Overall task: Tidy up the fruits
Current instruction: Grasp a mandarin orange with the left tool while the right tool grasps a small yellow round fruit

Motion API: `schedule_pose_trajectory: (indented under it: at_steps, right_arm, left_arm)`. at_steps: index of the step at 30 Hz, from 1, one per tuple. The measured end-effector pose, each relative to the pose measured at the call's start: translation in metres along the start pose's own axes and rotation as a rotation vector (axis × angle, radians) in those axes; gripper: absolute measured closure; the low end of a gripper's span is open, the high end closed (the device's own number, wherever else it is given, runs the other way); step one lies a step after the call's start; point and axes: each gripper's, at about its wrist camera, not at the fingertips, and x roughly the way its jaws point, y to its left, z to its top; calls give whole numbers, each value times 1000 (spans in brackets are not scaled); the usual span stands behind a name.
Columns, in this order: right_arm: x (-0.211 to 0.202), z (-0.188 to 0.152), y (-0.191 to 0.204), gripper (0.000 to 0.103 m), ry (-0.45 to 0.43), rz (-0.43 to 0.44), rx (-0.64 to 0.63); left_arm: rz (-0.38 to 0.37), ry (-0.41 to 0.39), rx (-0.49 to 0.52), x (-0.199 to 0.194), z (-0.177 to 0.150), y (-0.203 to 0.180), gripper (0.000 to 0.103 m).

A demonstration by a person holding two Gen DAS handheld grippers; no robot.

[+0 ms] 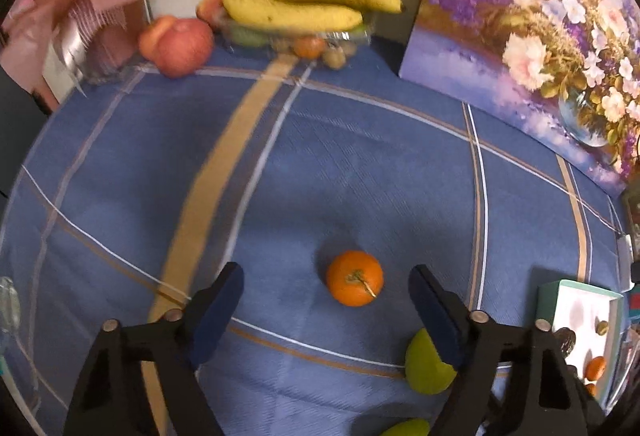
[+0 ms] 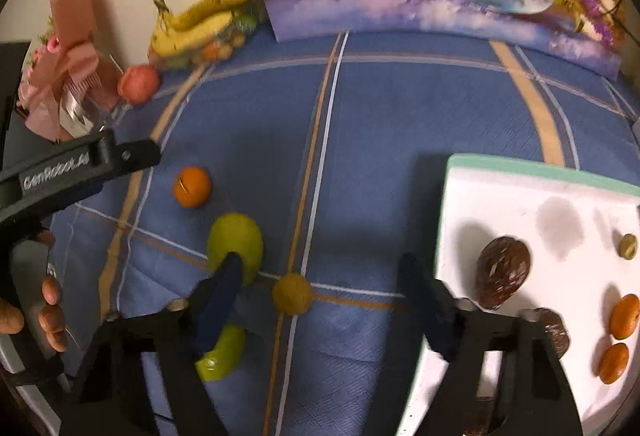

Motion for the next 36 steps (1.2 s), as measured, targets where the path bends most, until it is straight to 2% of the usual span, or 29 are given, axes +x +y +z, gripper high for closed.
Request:
schedule_pose_trajectory:
  at_steps: [2,3,5,6,8,9,14,17,28,36]
  right_arm:
    - [6,-2,1,33,18,2,-3]
    - [8,-3,2,41,28,2,-8]
    - [13,-4,3,49,43,-6,-20]
    - [14,-4,3,50,47,-4,-22]
    - [15,-4,5,53,53,9,-27]
    - [15,-5,6,55,53,10,-31]
    - [14,-4,10,66,61,31,-49]
    - [13,-5,12,77,66,56,-53]
    - [-11,-5,5,77,40,39,-52]
    - [-33,-13,-10,77,32,7,-22]
  left_arm:
    - [-20,21,-5,9,-2,-3,33]
    - [-23,28,-3,13,-3,-4,37]
    - [-23,35,-3,18,-6,-6,46]
    - [-25,40,-8,21,-7,-6,52]
    - [-43,40,-23,22,-8,-6,58]
    - [-62,36,-32,21,-8,-5,66]
    - [-67,31,-36,19,-9,-6,67]
    - [-72,32,-44,17,-8,-5,67]
    - [-64,9,-42,-12,-7,-4,67]
    - [-79,-11,-35,-42,-19,-14,67]
